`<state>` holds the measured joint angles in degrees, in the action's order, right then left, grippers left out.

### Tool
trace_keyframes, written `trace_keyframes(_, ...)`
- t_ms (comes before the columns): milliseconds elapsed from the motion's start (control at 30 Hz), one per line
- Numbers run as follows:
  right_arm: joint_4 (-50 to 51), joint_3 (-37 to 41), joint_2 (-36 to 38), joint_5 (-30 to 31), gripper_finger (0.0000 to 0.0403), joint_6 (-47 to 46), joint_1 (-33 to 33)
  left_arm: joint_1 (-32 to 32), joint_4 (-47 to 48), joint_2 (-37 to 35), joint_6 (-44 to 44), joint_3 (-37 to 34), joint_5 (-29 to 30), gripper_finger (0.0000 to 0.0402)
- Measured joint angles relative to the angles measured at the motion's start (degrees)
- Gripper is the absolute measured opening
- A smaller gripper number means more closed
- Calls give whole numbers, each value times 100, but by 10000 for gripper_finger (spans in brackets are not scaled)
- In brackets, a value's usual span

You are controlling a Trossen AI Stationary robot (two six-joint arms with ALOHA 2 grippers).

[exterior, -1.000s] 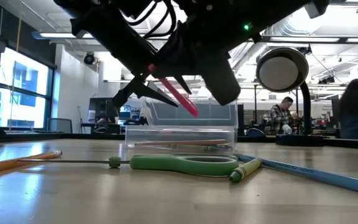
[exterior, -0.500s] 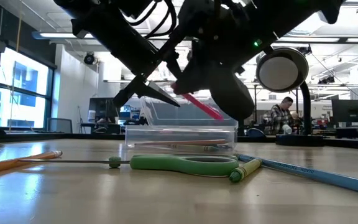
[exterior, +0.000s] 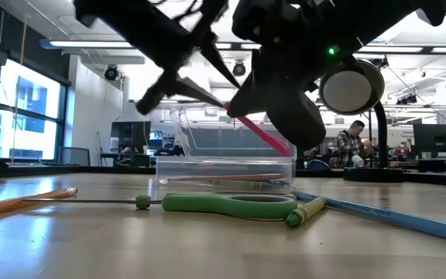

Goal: Pick & place school supplies into a supply box
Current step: Put the pink pen into the supply box

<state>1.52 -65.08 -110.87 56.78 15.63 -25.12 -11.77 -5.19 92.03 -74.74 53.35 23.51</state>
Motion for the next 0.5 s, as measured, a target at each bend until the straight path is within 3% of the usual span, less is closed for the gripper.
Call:
trace_keyframes(267,32,0,0,48,3,-316,41,-800,238,-790,602,-2,1081,190)
trace_keyframes(500,-280,0,0,-726,3,-742,517,-1629,112,-1499,1476,2,2257,190)
